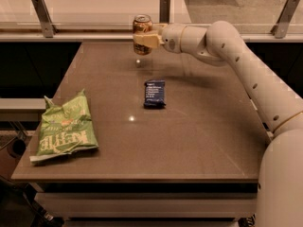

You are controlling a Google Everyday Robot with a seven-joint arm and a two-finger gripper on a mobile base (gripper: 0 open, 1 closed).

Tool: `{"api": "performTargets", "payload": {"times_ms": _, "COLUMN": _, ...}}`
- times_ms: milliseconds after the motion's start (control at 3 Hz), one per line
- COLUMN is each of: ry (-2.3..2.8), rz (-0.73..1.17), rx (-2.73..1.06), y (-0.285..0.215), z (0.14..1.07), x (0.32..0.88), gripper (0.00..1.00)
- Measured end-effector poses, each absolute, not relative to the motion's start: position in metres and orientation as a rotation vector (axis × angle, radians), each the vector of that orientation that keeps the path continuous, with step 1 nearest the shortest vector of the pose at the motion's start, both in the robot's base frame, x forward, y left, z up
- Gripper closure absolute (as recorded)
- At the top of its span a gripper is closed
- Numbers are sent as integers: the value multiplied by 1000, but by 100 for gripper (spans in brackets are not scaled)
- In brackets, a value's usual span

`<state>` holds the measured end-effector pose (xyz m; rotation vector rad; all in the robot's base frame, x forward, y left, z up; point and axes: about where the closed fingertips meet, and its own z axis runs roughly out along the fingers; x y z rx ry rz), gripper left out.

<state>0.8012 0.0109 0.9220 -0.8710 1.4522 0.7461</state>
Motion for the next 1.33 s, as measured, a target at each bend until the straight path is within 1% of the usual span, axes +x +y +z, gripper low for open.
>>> {"api": "performTargets", "payload": {"times_ms": 667, "ry": 1389, "rz": 774, "rx": -923, "y": 6, "z": 966, "x": 802, "gripper": 100}}
{"api": "performTargets", "payload": {"times_ms": 1333, "ry": 1362, "rz": 731, "rx": -968, "y": 4, "z": 1001, "x": 795, "gripper": 100}}
